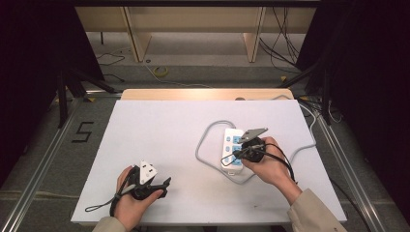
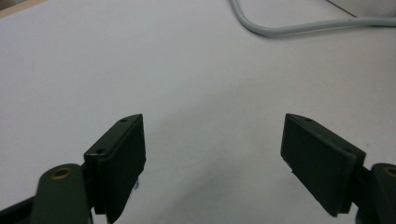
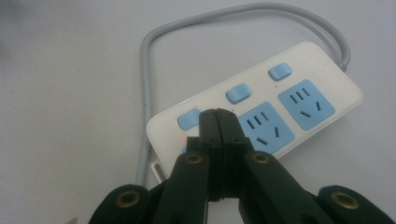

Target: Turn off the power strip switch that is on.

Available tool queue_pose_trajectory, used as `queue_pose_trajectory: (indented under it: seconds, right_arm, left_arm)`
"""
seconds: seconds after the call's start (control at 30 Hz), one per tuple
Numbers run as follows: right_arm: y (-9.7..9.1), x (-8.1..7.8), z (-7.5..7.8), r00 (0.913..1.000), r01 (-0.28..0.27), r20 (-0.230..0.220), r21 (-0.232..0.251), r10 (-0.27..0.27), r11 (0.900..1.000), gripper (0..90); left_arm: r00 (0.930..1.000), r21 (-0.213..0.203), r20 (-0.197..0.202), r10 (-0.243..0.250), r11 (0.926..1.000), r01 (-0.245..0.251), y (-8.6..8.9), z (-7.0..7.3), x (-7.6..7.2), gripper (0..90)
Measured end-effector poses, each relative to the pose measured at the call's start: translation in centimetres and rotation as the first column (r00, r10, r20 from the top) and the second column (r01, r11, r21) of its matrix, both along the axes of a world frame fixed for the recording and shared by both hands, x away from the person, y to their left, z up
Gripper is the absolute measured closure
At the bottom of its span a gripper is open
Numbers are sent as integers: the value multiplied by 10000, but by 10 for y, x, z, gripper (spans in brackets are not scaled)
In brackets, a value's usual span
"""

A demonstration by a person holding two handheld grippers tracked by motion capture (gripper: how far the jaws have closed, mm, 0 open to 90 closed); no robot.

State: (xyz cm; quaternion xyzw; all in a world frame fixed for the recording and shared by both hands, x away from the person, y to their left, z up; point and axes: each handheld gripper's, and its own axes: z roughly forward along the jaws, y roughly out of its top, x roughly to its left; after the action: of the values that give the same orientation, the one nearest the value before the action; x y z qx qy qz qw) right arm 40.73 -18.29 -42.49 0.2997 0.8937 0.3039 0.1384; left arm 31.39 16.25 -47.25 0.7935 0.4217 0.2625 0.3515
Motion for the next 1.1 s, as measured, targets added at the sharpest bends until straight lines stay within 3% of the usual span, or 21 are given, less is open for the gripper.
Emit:
queue_pose_trajectory:
  seconds: [1.1]
  right_arm:
    - [21, 8, -1, 9988, -328, -383, -397, 313, 9987, 900]
  left_arm:
    - [10000, -12, 27, -23, 10000, 23, -1, 0, 0, 219]
